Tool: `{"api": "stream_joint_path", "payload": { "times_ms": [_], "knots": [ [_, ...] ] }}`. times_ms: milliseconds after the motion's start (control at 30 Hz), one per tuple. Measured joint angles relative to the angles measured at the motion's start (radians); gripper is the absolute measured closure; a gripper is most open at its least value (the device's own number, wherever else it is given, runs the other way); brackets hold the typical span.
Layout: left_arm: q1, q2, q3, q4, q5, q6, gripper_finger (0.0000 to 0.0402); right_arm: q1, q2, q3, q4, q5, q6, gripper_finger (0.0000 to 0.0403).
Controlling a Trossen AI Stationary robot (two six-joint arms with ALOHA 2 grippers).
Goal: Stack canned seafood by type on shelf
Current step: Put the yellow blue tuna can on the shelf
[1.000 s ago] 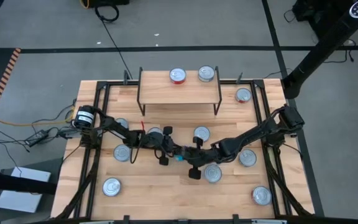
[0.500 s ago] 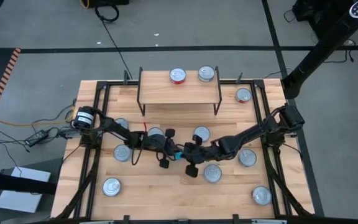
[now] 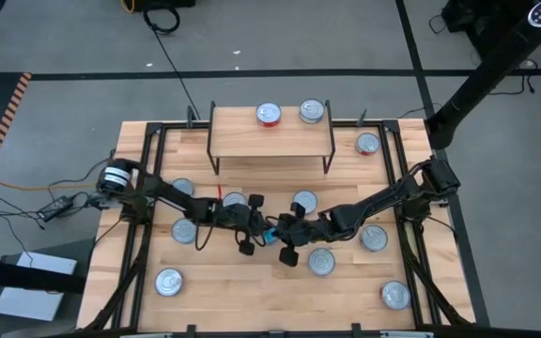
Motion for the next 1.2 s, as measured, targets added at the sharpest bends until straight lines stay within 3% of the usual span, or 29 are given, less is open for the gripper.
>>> {"api": "stream_joint_path", "payload": {
  "times_ms": [200, 333, 467, 900, 1200],
  "knots": [
    [-0.021, -0.144, 0.0, -0.195, -0.116, -0.084, 0.0401, 0.0, 0.0, 0.0, -0.001, -0.001, 0.009, 0.0396],
    [-0.037, -0.209, 0.0, -0.301, -0.103, -0.224, 0.0391, 0.0, 0.0, 0.0, 0.0, -0.002, 0.005, 0.0396],
    [-0.07, -0.214, 0.0, -0.382, -0.056, -0.301, 0.0357, 0.0, 0.001, 0.0, 0.0, 0.006, -0.01, 0.0396],
    [-0.143, -0.202, 0.0, -0.32, -0.144, -0.526, 0.0194, -0.008, 0.001, -0.001, -0.001, 0.011, -0.027, 0.0396],
    [-0.143, -0.134, 0.0, -0.199, -0.161, -0.552, 0.0149, -0.008, 0.002, -0.001, 0.002, 0.011, -0.037, 0.0396]
  ]
}}
